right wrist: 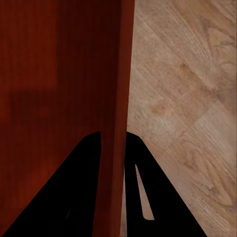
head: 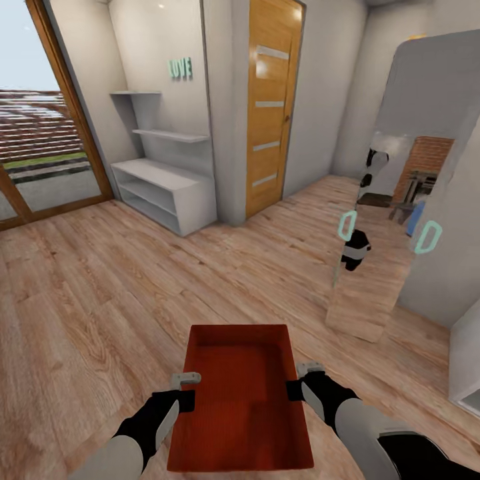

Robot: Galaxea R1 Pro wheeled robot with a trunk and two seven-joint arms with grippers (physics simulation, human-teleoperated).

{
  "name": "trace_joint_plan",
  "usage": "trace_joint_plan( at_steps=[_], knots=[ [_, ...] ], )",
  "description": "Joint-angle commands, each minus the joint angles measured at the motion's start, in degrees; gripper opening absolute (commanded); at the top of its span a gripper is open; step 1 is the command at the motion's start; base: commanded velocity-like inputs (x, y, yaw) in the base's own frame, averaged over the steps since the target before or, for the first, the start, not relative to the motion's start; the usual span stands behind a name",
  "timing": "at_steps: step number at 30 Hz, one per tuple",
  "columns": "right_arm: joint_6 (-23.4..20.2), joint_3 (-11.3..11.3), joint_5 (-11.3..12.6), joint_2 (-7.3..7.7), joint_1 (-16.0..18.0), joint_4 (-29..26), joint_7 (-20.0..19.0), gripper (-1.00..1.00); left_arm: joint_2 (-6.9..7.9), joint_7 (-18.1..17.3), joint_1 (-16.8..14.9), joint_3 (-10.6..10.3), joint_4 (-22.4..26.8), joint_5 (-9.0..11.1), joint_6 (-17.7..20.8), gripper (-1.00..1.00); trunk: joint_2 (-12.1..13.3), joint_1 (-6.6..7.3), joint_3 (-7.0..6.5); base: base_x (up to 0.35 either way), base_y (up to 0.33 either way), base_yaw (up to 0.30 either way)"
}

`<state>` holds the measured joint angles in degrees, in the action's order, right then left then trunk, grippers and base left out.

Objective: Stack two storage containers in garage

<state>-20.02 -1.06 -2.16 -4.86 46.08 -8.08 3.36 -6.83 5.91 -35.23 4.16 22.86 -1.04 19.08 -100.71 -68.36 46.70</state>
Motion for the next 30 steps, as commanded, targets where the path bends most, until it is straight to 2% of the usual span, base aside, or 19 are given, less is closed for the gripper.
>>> trace_joint_plan(
  at_steps=[1,30],
  knots=[
    [-0.3,-3.2,1.3,-0.01,0.1,-0.3,0.0,-1.00,1.03,-0.3,0.0,-1.2,-0.1,1.7,1.1,-1.00,0.0,-0.03,0.05,0.348,0.000,0.000],
    [-0.3,-3.2,1.3,-0.05,0.1,-0.3,0.0,-1.00,1.03,-0.3,0.0,-1.2,-0.1,1.7,1.1,-1.00,0.0,-0.03,0.05,0.348,0.000,0.000]
  ],
)
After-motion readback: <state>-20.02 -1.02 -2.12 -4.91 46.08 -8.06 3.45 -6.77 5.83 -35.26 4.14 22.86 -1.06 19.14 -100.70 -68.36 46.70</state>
